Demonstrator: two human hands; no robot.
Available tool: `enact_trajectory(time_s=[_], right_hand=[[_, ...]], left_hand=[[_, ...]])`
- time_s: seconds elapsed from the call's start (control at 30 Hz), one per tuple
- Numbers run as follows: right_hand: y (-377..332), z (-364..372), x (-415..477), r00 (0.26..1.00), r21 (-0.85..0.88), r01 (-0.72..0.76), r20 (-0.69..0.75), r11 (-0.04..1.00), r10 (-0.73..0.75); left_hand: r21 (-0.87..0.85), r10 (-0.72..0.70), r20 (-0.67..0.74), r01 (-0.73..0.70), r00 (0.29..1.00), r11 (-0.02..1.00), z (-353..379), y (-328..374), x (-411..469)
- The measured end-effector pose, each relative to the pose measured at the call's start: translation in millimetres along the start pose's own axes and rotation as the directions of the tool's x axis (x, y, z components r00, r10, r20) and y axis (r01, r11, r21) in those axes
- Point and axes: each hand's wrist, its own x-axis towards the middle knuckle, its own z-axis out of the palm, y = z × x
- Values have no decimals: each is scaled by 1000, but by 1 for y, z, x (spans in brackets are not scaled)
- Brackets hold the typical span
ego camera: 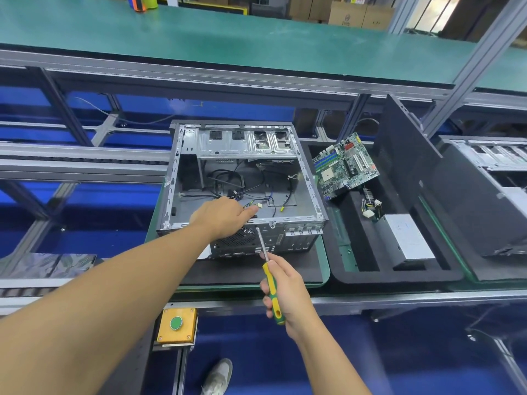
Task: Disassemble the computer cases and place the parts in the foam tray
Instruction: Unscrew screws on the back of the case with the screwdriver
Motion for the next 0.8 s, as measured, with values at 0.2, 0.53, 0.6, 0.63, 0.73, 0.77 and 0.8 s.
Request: enact_trajectory(time_s=[0.2, 0.53, 0.6, 0.63, 0.73, 0.77, 0.8], right_hand=[[14, 19, -2, 976, -241, 110, -157, 964, -150], [4, 27, 0, 983, -216, 99, -128, 971, -128], [-1, 17, 4, 999, 162, -13, 41, 987, 6], [-2, 13, 6, 995, 221, -48, 92, 974, 28], [-7, 9, 7, 968, 317, -160, 237, 935, 85], [-8, 7, 8, 949, 355, -213, 298, 910, 106], [-9, 5, 9, 926, 385, -260, 358, 886, 117]], left_hand=[[7, -5, 1, 5, 1000, 1000, 0, 0, 0], [7, 1, -4, 0, 1000, 1000, 0, 0, 0], [5, 5, -5, -5, 1000, 1000, 1, 0, 0], [3, 8, -5, -8, 1000, 1000, 1, 0, 0], [0, 15, -1, -15, 1000, 1000, 1, -1, 1], [-3, 16, -1, -16, 1000, 1000, 0, -1, 1], [-8, 14, -2, -14, 1000, 1000, 1, -2, 1]])
